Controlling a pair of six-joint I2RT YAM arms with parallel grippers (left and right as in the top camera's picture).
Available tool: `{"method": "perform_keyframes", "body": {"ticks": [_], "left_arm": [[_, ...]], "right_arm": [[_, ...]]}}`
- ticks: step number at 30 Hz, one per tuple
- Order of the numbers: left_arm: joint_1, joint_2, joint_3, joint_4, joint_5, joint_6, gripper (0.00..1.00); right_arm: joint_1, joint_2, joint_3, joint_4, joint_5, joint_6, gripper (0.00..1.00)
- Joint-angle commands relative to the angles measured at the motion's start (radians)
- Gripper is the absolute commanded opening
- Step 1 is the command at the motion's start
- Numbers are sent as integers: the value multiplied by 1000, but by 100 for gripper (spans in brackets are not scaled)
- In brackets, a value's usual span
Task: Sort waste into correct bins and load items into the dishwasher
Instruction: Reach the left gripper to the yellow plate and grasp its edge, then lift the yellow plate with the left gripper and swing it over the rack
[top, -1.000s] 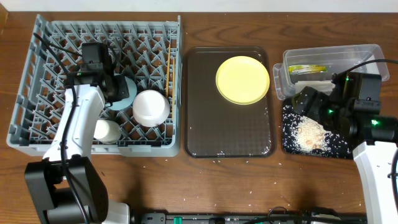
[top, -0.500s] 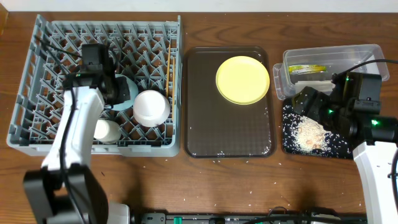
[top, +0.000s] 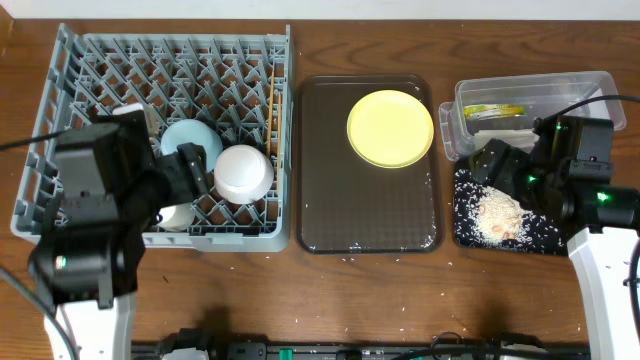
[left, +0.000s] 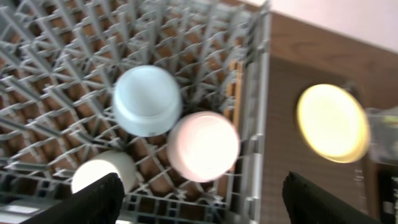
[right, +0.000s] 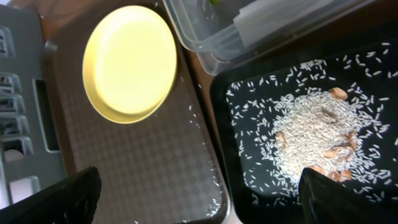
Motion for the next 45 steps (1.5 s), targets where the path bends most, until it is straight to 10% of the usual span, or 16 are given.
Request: {"method": "perform_keyframes", "body": {"ticks": [1, 5, 12, 21, 24, 34, 45], "left_arm": [[-2, -54, 12, -7, 100, -15, 85], [-2, -85, 12, -64, 155, -53, 93], [-34, -65, 11, -101, 472, 11, 92], [-286, 56, 11, -31, 434, 29, 90], [-317, 124, 11, 48, 434, 15, 91], [-323, 356, 11, 188, 467, -67, 91], [-351, 370, 11, 280, 600, -68, 89]], "right_arm": [[-5, -1, 1, 81, -79, 55, 99], [79, 28, 1, 182, -282, 82, 82], [424, 315, 0, 216, 261, 654, 68], [448, 692, 0, 544, 267, 731, 51], [447, 696, 0, 503, 265, 670, 1], [338, 300, 1, 384, -82, -31, 1], [315, 27, 1, 333, -257, -220, 1]]}}
